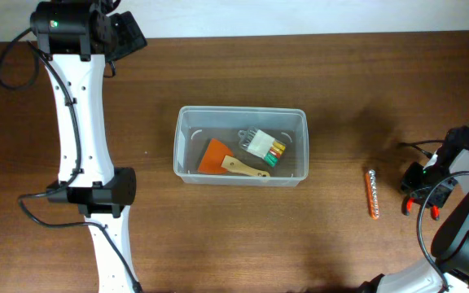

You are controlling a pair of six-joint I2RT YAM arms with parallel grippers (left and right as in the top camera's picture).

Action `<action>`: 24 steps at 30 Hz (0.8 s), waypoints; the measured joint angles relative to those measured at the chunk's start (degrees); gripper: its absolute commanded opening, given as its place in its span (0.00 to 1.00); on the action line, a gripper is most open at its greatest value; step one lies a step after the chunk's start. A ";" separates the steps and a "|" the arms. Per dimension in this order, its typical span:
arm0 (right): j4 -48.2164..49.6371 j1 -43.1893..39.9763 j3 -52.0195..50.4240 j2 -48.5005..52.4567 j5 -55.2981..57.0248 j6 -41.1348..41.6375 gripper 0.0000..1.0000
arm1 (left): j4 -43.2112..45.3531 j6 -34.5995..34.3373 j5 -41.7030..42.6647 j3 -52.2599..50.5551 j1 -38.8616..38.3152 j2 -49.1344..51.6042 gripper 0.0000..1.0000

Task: Pack container

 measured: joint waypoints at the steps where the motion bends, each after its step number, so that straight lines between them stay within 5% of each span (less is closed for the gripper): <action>1: 0.02 0.00 0.00 0.00 0.00 0.02 0.31 | 0.00 0.00 0.00 0.00 0.00 0.00 0.99; 24: -0.22 0.00 0.09 0.00 -0.20 0.20 0.14 | 0.00 0.00 0.00 0.00 0.00 0.00 0.99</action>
